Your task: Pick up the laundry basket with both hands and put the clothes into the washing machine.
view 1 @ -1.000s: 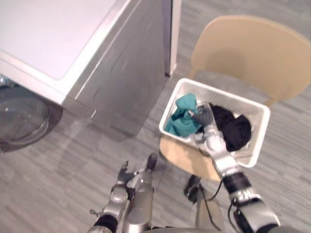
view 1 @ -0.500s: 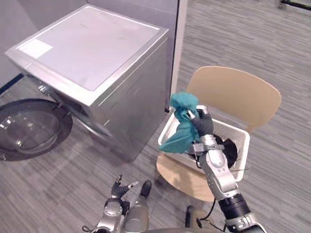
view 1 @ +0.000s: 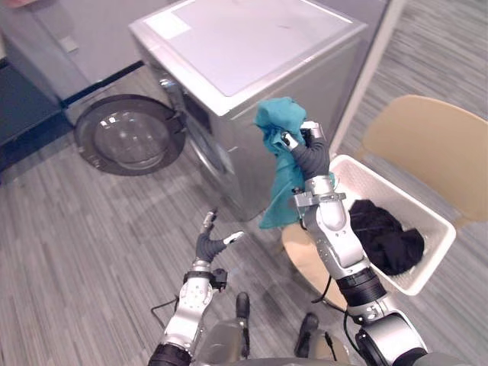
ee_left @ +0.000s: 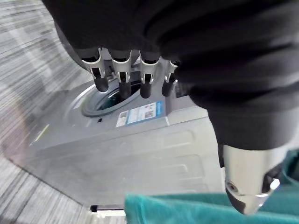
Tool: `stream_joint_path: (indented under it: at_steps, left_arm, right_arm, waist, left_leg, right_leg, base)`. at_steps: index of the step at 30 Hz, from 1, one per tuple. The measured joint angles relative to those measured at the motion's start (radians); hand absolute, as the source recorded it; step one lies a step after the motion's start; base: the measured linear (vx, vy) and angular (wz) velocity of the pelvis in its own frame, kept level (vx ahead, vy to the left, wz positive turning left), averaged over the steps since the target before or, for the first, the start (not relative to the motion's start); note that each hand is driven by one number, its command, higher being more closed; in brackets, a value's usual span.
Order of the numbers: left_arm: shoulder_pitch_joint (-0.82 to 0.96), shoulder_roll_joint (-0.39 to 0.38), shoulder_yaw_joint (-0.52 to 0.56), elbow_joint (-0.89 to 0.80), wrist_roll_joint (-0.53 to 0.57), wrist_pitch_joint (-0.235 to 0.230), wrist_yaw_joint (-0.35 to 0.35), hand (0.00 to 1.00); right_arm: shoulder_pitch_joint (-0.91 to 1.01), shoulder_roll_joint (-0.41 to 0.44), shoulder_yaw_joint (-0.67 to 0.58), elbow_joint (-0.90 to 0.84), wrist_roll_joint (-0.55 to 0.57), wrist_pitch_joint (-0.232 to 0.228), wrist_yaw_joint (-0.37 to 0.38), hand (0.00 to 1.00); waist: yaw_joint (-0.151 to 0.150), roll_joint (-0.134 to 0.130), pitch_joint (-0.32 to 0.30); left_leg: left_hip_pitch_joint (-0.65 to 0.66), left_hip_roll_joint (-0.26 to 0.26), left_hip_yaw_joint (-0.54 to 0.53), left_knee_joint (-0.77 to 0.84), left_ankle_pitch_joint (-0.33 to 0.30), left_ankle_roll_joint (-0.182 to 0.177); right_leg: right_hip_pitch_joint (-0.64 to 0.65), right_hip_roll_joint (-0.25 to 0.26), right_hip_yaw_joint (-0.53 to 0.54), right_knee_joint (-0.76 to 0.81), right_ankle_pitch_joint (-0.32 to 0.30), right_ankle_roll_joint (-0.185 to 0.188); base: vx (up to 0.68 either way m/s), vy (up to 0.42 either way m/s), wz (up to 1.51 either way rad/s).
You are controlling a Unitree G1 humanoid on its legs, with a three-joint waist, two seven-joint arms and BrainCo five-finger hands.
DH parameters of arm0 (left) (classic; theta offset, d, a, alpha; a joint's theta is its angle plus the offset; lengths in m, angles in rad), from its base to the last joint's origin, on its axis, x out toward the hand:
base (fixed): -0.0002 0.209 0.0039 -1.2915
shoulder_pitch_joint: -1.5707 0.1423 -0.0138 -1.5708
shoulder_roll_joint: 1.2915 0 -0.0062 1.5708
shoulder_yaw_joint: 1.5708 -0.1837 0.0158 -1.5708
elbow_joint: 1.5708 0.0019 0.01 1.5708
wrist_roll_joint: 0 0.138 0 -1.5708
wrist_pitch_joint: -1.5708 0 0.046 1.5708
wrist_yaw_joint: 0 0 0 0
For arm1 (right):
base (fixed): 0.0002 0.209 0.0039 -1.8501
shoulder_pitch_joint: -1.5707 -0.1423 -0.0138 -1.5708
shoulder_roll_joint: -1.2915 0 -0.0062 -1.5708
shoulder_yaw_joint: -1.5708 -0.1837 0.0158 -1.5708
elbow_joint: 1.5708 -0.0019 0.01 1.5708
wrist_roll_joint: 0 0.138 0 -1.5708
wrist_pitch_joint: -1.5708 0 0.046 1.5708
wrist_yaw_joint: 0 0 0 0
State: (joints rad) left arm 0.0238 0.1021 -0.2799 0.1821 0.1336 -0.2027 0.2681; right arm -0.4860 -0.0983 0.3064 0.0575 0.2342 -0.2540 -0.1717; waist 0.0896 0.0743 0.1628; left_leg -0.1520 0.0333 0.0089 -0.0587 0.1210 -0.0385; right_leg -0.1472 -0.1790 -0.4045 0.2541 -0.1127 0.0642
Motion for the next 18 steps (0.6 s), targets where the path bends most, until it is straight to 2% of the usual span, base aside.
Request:
stream_joint_path:
  at_steps: [5, 9, 10, 16, 18]
  left_arm:
    - [-0.098, 0.026, -0.087, -0.046, 0.081, -0.001, 0.045, 0.00]
    - [-0.186, 0.026, -0.165, -0.041, 0.135, 0.004, 0.080, 0.00]
    - [-0.214, 0.026, -0.187, -0.029, 0.150, 0.005, 0.088, 1.00]
    - [-0.344, 0.042, -0.237, 0.024, 0.270, 0.043, 0.115, 1.00]
    - [-0.354, 0.042, -0.239, 0.025, 0.278, 0.046, 0.114, 1.00]
  right_arm:
    - [-0.027, 0.030, 0.084, 0.016, -0.001, 0.000, 0.003, 1.00]
    - [-0.027, 0.033, 0.146, 0.019, 0.033, 0.001, 0.026, 1.00]
    - [-0.027, 0.034, 0.148, 0.019, 0.037, 0.001, 0.027, 1.00]
    - [-0.026, 0.037, 0.193, 0.019, 0.152, -0.001, 0.046, 1.00]
    - [-0.013, 0.037, 0.201, 0.019, 0.191, -0.007, 0.052, 1.00]
  waist:
    - [0.005, -0.015, -0.018]
    - [0.001, -0.015, -0.071]
    - [0.001, -0.016, -0.081]
    - [-0.022, -0.017, -0.096]
    - [-0.022, -0.018, -0.099]
  left_leg:
    - [0.023, -0.008, -0.036, -0.035, 0.027, -0.002]
    - [0.028, -0.001, -0.040, -0.035, 0.035, -0.013]
    - [0.028, 0.002, -0.045, -0.035, 0.038, -0.016]
    - [0.027, 0.025, -0.070, -0.041, 0.040, -0.031]
    - [0.025, 0.032, -0.075, -0.042, 0.040, -0.032]
  right_leg:
    - [0.030, 0.001, 0.000, -0.001, 0.001, 0.012]
    - [0.040, 0.007, 0.002, -0.006, 0.001, 0.012]
    - [0.041, 0.010, 0.001, -0.006, 0.000, 0.011]
    - [0.045, 0.031, -0.009, -0.001, -0.005, 0.002]
    - [0.042, 0.037, -0.010, 0.003, -0.009, -0.002]
  base:
    - [0.01, 0.009, 0.32]
    - [0.02, -0.034, 0.01]
    - [0.02, -0.048, 0.05]
    - [-0.04, -0.058, 0.06]
    - [-0.04, -0.063, 0.01]
